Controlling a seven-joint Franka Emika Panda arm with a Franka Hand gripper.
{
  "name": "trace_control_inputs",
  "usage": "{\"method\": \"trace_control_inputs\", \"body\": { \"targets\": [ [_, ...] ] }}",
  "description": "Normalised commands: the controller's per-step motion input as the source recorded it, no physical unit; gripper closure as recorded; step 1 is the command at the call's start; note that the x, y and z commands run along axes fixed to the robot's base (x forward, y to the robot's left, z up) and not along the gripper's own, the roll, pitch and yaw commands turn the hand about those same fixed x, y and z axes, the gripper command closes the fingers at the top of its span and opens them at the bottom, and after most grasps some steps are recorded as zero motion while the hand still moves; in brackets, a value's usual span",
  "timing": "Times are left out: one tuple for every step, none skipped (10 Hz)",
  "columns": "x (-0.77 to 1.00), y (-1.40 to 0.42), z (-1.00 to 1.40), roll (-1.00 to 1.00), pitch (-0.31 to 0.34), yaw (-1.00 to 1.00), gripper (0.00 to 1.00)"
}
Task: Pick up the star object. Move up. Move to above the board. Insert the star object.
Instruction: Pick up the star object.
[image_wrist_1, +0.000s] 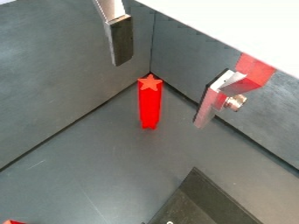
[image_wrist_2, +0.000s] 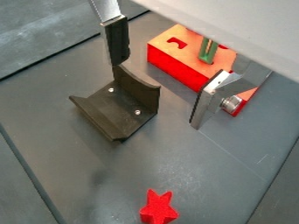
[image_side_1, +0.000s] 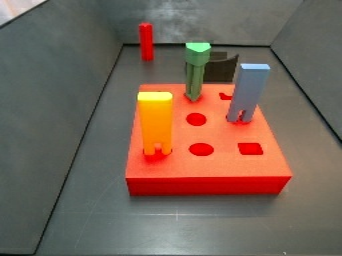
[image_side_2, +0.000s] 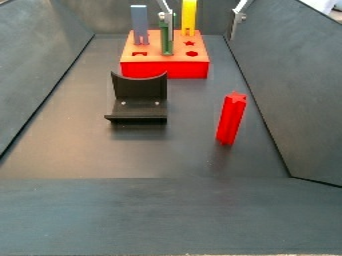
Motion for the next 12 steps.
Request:
{"method": "trace_control_inputs", "body": {
  "targets": [
    [-0.09, 0.0, 0.0, 0.0, 0.0, 0.0, 0.0],
    [-0.17, 0.05, -0.04, 0.0, -0.047, 0.0, 0.0],
    [-0.4, 0.35, -0.2, 0.0, -0.106, 0.0, 0.0],
    [-0.49, 0.46, -0.24, 0.0, -0.099, 0.04, 0.0],
    [-0.56, 0.52, -0.26, 0.0, -0.119, 0.08, 0.0],
    [0.0, 0.0, 0.0, 0.0, 0.0, 0.01, 0.0],
    [0.0, 0.0, -0.11, 0.0, 0.0, 0.0, 0.0],
    [-0.31, 0.23, -0.25, 0.03, -0.064, 0.11, 0.0],
    [-0.26, 0.34, -0.28, 0.0, -0.083, 0.13, 0.0],
    [-0.29, 0.3, -0.37, 0.0, -0.13, 0.1, 0.0],
    [-0.19, 0.16, -0.49, 0.02, -0.11, 0.1, 0.0],
    [-0.19, 0.02, -0.67, 0.05, -0.139, 0.09, 0.0]
  ]
}}
